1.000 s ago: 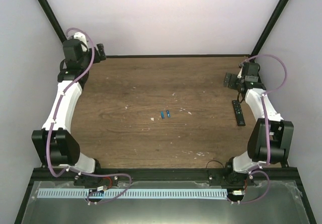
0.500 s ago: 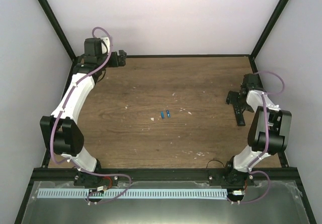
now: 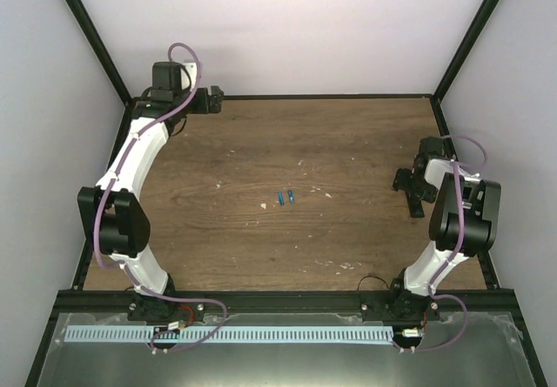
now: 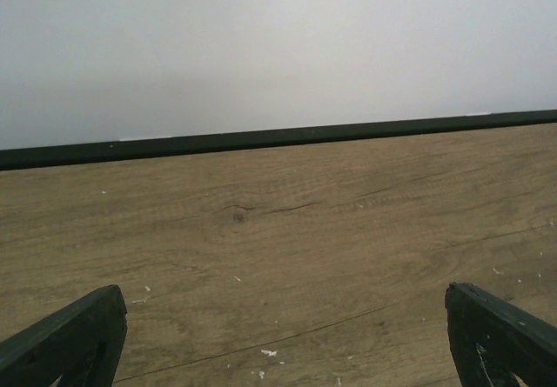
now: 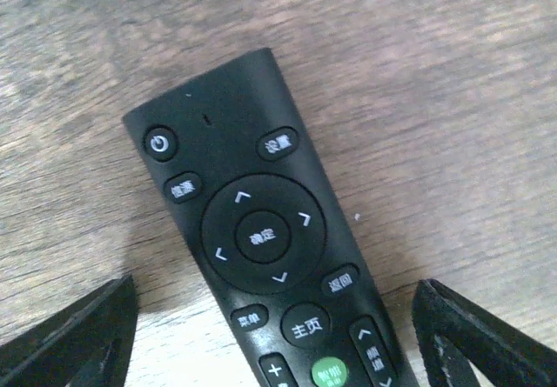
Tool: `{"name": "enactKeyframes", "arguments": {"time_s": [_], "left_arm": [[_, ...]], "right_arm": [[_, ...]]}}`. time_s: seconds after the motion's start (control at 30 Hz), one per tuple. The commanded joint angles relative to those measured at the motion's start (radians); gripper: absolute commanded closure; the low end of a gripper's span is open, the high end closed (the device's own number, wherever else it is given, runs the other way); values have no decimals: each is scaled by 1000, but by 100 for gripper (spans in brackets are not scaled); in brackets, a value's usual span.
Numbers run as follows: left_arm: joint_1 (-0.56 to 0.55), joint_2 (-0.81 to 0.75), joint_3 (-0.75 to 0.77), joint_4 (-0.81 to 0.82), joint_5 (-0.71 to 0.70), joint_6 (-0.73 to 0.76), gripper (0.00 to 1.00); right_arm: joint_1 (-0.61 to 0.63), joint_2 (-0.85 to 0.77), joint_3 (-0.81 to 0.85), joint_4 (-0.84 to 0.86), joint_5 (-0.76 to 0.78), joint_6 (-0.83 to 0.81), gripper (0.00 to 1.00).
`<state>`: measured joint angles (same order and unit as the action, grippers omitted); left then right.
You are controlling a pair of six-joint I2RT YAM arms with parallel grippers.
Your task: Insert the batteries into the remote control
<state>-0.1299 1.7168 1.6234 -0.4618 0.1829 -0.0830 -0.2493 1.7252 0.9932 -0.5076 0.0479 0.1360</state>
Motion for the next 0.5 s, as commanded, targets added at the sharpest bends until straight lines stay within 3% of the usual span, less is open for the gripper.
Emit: {"name": "enactKeyframes", "arguments": {"time_s": [0.0, 0.13, 0.37, 0.47], "left_arm": [[-5, 15, 37, -21, 19, 13, 0], [-5, 16, 37, -27, 24, 15, 0], [-5, 18, 42, -40, 18, 21, 0], [-5, 19, 43, -37, 17, 19, 0]], "right_arm": [[-8, 17, -24, 30, -20, -7, 21], [-9, 30, -49, 47, -47, -9, 34], [-10, 44, -75, 67, -97, -8, 64], [-10, 40, -74, 69, -114, -10, 68]]}}
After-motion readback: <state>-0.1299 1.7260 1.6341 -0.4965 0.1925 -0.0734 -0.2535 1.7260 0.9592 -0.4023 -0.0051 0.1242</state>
